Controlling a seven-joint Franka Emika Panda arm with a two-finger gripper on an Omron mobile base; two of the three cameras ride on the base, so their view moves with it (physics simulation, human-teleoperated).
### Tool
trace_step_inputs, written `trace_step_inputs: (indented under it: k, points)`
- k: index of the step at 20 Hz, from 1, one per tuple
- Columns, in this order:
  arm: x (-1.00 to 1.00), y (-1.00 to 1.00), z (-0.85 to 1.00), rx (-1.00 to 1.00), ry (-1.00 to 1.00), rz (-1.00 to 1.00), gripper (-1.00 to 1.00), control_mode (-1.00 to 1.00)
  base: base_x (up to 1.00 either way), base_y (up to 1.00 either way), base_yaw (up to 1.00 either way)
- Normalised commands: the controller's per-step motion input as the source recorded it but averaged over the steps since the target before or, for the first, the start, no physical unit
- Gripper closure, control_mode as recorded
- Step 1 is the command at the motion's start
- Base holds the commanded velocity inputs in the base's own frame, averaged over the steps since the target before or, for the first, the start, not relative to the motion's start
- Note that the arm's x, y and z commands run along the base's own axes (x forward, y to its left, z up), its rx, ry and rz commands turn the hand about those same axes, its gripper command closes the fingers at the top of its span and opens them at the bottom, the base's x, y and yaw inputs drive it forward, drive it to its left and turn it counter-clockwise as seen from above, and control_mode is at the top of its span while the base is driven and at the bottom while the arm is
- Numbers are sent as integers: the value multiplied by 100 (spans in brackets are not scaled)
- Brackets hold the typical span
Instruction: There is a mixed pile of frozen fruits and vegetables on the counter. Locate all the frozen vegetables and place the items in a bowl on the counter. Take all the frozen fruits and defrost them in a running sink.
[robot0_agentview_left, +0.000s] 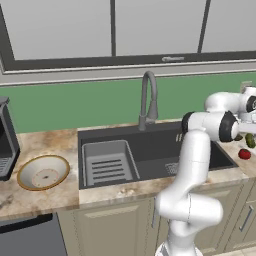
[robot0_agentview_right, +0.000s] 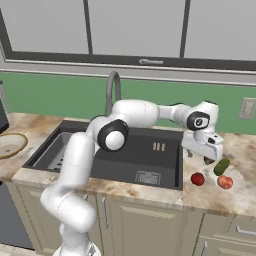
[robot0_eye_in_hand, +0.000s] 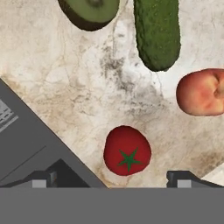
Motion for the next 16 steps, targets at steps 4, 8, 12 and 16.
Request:
trace_step_inputs:
  k: [4,8,12,16]
  points:
    - [2,-8,-13,1,-5,2,-100,-100,0,0,0]
    - [-26,-17,-24,-2,6,0,-100,-100,0,0,0]
    - [-20,-4,-25,-4,9,0,-100,-100,0,0,0]
    - [-6,9,-25,0,0,0,-100,-100,0,0,0]
